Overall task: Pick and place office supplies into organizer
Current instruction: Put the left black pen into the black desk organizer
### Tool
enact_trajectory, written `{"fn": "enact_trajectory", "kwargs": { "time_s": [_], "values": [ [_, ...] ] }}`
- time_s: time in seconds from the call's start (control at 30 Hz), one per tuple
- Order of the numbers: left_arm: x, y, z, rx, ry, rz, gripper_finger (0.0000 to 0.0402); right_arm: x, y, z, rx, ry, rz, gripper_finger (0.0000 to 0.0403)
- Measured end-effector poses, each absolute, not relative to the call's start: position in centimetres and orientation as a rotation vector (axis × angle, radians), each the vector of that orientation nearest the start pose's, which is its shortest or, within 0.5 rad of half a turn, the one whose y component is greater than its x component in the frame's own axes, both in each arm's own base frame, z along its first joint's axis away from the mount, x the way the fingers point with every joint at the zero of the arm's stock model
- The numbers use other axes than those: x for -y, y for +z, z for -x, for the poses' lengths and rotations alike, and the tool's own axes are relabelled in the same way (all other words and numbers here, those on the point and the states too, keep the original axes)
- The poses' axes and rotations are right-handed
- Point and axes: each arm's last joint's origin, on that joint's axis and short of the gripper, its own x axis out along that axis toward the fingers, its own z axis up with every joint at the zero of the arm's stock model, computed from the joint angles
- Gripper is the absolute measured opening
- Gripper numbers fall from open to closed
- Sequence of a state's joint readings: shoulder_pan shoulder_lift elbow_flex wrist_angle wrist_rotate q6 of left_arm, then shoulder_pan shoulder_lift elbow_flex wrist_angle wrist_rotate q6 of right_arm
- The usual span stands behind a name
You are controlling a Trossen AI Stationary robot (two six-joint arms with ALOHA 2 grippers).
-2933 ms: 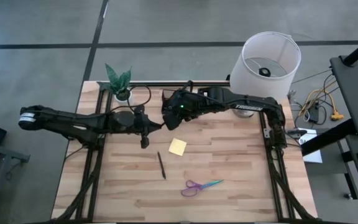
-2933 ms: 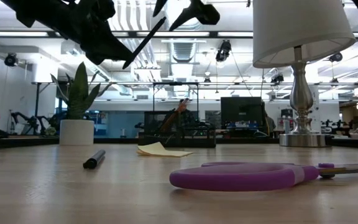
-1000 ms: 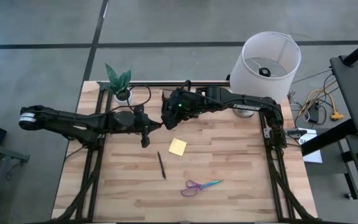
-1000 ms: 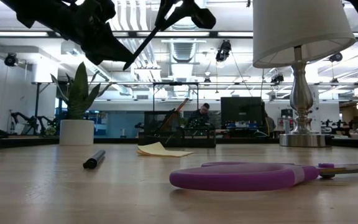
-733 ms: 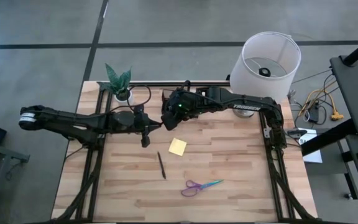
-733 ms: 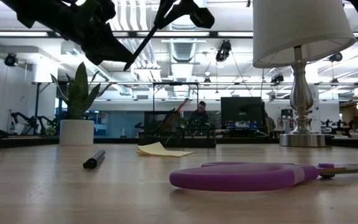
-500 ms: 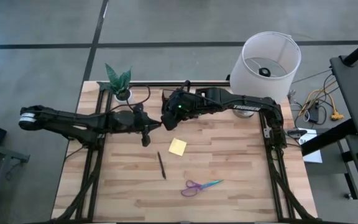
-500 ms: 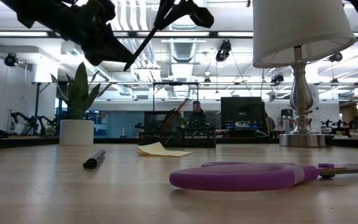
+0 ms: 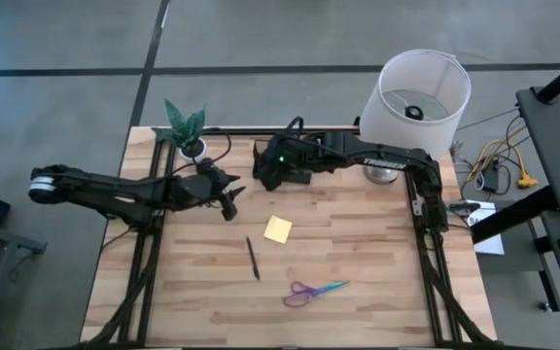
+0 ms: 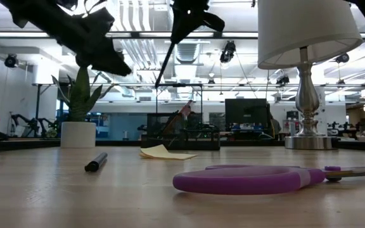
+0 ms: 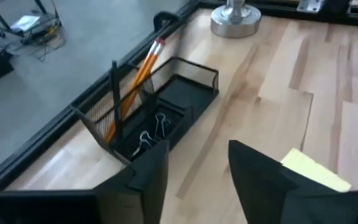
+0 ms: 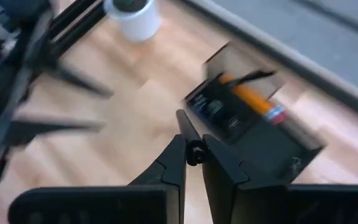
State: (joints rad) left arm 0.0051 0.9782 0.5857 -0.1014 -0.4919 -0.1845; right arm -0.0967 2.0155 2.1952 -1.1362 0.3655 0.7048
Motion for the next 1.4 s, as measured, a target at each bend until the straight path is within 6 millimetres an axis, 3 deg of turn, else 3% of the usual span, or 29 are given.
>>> {"fn": "enact_trajectory", "kwargs": {
  "time_s": [0.23, 0.43, 0.6, 0.87, 1.13, 1.4],
  "values": [
    [-1.4, 23.4, -20.1, -0.452, 0.562, 0.198, 0.0183, 7.3, 35.8, -41.8, -0.728, -0.860, -0.442, 0.0028],
    [-1.4, 23.4, -20.1, -0.445, 0.562, 0.216, 0.0185, 7.6, 32.9, -43.6, -0.809, -0.862, -0.384, 0.0028],
    [-1.3, 23.4, -20.2, -0.450, 0.528, 0.231, 0.0185, 8.2, 31.1, -44.7, -0.786, -0.965, -0.310, 0.0028],
    [-1.3, 23.4, -20.2, -0.440, 0.533, 0.279, 0.0185, 10.3, 31.0, -44.8, -0.768, -0.936, -0.394, 0.0029],
    [-1.3, 23.4, -20.2, -0.439, 0.533, 0.279, 0.0185, 12.8, 29.3, -44.7, -0.772, -0.935, -0.461, 0.0029],
    [-1.3, 23.4, -20.2, -0.442, 0.525, 0.283, 0.0185, 13.1, 27.6, -44.8, -0.793, -0.912, -0.482, 0.0030]
  ]
}}
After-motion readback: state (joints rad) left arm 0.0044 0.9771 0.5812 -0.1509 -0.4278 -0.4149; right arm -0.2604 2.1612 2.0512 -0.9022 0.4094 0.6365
